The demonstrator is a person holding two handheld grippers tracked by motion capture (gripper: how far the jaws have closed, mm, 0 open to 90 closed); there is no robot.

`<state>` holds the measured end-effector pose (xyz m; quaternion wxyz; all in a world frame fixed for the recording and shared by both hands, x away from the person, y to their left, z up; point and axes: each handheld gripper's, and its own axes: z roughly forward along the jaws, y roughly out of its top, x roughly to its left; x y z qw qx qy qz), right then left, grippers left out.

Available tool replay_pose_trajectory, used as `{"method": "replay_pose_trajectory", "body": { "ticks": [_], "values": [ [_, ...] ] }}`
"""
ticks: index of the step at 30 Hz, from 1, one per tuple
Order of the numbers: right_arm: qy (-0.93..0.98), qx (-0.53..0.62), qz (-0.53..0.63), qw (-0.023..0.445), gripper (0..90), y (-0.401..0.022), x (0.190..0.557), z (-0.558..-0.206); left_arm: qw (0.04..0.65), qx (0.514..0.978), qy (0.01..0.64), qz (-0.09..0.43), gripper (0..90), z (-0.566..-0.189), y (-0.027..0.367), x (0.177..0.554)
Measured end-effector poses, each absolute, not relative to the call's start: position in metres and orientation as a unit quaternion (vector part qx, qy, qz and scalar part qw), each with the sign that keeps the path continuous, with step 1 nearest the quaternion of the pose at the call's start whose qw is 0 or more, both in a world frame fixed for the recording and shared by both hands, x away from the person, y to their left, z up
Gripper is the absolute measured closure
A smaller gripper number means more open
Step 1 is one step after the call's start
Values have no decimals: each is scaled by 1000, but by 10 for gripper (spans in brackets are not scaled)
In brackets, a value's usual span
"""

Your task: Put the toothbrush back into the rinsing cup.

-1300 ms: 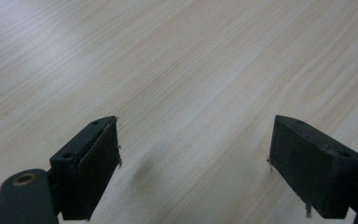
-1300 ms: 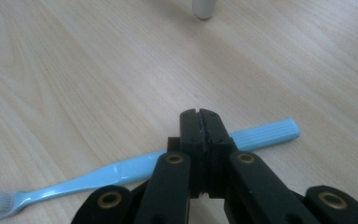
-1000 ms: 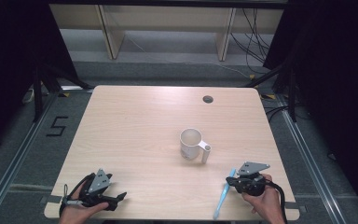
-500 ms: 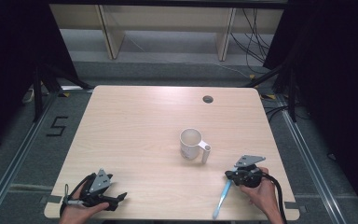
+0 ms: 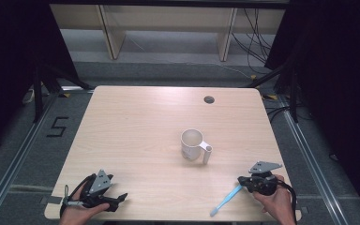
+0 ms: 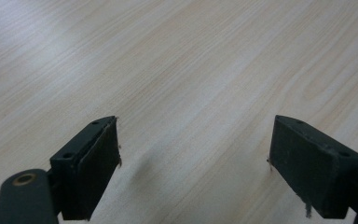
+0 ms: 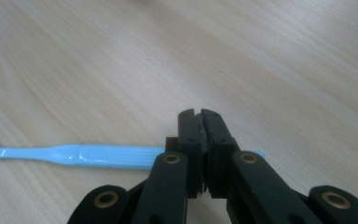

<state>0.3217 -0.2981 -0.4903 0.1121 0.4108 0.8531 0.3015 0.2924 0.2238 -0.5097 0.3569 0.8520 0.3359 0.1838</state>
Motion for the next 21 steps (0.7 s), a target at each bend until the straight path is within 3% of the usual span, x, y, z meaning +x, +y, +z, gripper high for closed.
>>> {"method": "replay_pose_trajectory", "body": {
  "ticks": [4,21],
  "values": [
    [861,377,313,133,876,-299,320,-492,357,852,337,184,153,-510,223,293],
    [875,338,322,130,856,-280,315,-480,350,855,335,185,153,-509,224,293]
  ]
}}
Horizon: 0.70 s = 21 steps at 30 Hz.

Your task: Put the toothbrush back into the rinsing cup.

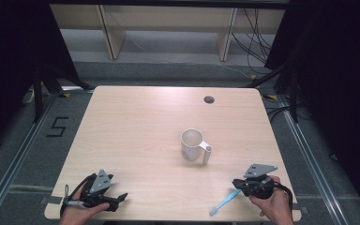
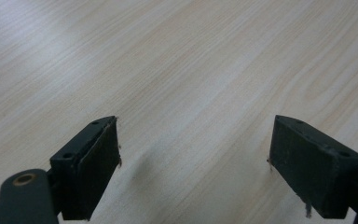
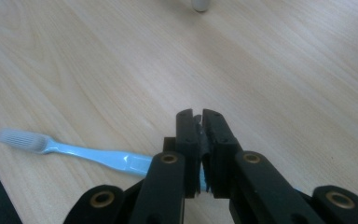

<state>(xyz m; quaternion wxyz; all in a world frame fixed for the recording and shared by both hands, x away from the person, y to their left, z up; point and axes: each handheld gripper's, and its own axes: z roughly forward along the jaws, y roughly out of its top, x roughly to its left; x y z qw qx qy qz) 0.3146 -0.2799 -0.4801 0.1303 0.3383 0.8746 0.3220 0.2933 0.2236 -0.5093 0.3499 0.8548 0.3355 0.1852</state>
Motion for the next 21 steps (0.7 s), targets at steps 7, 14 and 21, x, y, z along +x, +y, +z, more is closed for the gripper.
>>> {"method": "replay_pose_trajectory", "body": {
  "ticks": [7,14,21],
  "values": [
    [886,312,319,122,788,-278,313,-477,349,856,334,184,153,-509,224,293],
    [900,279,313,119,704,-276,315,-472,350,855,336,185,153,-509,223,293],
    [911,265,293,120,591,-278,313,-473,351,855,335,185,153,-510,223,294]
  ]
}}
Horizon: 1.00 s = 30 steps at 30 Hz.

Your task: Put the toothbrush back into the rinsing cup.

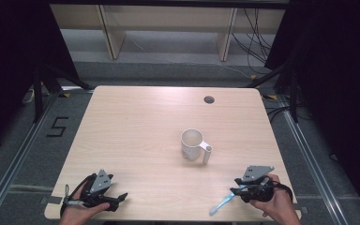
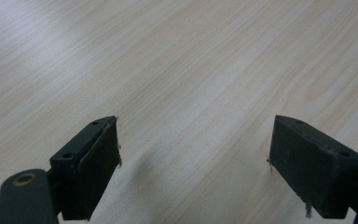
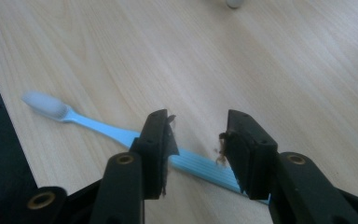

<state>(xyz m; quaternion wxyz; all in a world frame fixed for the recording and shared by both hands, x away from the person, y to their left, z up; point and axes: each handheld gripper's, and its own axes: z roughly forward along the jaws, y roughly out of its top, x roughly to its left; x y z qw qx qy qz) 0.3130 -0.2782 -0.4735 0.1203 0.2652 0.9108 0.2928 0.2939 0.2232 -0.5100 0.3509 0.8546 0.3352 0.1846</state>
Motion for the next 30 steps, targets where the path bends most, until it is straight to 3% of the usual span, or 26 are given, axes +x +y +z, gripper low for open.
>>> {"method": "replay_pose_trajectory", "body": {
  "ticks": [30],
  "values": [
    [943,209,228,122,525,-266,312,-485,351,855,335,184,153,-510,223,294]
  ]
}}
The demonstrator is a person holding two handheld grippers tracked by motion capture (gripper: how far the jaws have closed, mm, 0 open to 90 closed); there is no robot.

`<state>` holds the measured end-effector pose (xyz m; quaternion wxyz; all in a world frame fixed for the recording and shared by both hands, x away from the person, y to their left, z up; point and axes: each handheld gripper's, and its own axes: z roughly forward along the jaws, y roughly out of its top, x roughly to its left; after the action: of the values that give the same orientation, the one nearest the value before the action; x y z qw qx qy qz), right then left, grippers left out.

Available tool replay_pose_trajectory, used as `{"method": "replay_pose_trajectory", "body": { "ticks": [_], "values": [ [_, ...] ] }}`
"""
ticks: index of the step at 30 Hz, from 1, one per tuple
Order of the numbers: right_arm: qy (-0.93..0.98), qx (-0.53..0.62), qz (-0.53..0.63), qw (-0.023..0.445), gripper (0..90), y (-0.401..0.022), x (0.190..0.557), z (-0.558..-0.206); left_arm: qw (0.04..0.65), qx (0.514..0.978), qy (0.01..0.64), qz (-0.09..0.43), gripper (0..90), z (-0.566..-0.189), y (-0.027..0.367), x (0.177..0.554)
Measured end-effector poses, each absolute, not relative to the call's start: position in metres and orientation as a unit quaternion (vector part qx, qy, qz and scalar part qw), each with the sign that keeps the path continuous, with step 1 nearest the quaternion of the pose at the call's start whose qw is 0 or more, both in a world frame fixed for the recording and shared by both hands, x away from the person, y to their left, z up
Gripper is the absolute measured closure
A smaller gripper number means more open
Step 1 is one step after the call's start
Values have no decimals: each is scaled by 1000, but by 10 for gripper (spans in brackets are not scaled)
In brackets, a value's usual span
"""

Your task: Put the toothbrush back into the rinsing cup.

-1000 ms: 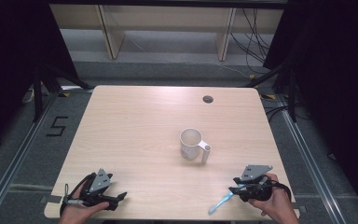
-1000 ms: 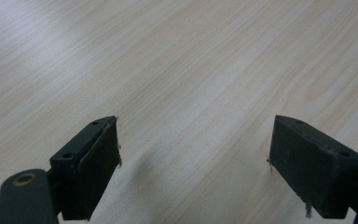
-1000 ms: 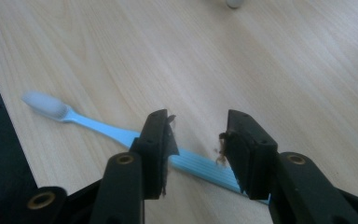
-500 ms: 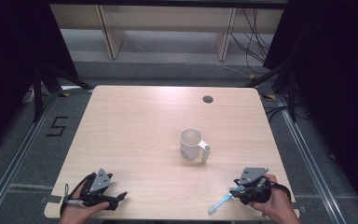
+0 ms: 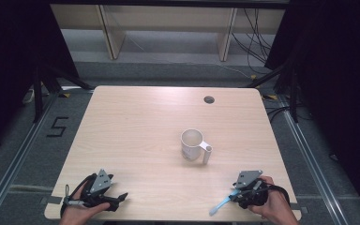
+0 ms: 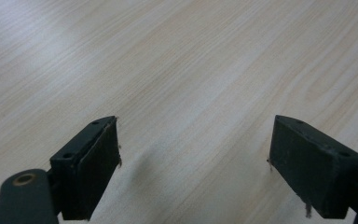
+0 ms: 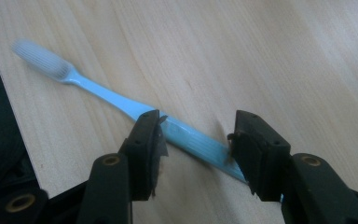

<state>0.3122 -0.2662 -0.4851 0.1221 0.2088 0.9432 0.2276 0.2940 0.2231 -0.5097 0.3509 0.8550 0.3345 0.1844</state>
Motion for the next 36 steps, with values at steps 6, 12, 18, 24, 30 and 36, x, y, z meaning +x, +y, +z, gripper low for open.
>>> {"method": "replay_pose_trajectory", "body": {
  "ticks": [6,12,18,24,30,36],
  "values": [
    [943,214,231,109,561,-265,313,-487,351,855,335,185,153,-510,223,294],
    [945,218,224,100,629,-265,314,-487,351,855,336,184,153,-510,223,294],
    [947,227,213,83,689,-262,313,-485,352,855,335,182,153,-509,223,294],
    [943,252,202,78,735,-260,312,-483,352,854,335,185,153,-509,223,294],
    [944,262,184,78,711,-253,311,-480,351,855,335,185,153,-510,223,294],
    [954,242,160,77,710,-244,313,-479,353,853,337,183,153,-510,223,294]
  ]
}}
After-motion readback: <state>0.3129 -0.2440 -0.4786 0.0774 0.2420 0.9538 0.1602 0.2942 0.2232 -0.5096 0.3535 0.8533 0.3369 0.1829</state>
